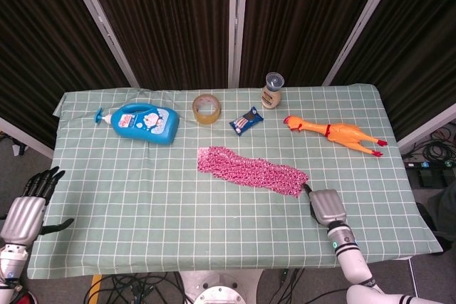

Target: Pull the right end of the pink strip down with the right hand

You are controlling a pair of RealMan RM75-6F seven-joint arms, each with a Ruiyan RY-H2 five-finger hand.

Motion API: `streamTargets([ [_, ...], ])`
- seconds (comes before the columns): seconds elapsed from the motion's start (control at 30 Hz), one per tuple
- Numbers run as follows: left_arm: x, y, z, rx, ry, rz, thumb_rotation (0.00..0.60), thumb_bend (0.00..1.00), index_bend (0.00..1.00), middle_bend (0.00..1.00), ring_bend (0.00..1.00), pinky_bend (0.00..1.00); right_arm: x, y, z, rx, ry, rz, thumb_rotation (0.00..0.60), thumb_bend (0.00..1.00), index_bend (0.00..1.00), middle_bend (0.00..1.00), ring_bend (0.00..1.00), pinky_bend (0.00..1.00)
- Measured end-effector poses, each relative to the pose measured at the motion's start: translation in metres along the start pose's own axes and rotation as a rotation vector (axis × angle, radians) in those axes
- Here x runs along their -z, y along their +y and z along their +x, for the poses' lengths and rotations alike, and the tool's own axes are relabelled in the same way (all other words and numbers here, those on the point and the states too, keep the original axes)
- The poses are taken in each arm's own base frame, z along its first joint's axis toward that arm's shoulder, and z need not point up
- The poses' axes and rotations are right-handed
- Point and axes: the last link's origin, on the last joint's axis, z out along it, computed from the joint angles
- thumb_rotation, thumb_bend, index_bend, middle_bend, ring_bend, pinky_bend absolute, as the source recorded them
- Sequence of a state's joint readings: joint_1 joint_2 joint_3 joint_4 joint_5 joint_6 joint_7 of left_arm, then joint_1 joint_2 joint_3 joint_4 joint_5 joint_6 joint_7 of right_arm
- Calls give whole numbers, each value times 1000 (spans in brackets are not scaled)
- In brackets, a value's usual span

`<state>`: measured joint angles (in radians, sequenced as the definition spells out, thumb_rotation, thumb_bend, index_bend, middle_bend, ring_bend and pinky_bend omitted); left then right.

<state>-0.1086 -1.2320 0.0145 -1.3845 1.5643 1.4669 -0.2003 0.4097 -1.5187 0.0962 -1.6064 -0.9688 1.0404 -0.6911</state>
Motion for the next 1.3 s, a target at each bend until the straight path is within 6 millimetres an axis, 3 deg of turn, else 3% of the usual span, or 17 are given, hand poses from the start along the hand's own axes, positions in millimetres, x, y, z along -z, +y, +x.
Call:
streamTargets([
  [0.23, -1, -2, 0, -1, -3, 4, 600, 92, 30, 18, 0, 78, -11, -6, 4, -8, 10, -9, 600, 1000, 98, 883, 800, 739],
  [0.6, -1, -4, -2, -2, -11, 11, 600, 92, 31, 18, 0, 78, -17, -7, -3, 18, -32, -22, 600, 1000, 89, 883, 800, 739],
  [1.3, 0, -2, -3, -5, -12, 9, 600, 91, 31, 18, 0, 78, 3, -5, -11, 42, -50, 7, 600, 1000, 140, 883, 800, 739],
])
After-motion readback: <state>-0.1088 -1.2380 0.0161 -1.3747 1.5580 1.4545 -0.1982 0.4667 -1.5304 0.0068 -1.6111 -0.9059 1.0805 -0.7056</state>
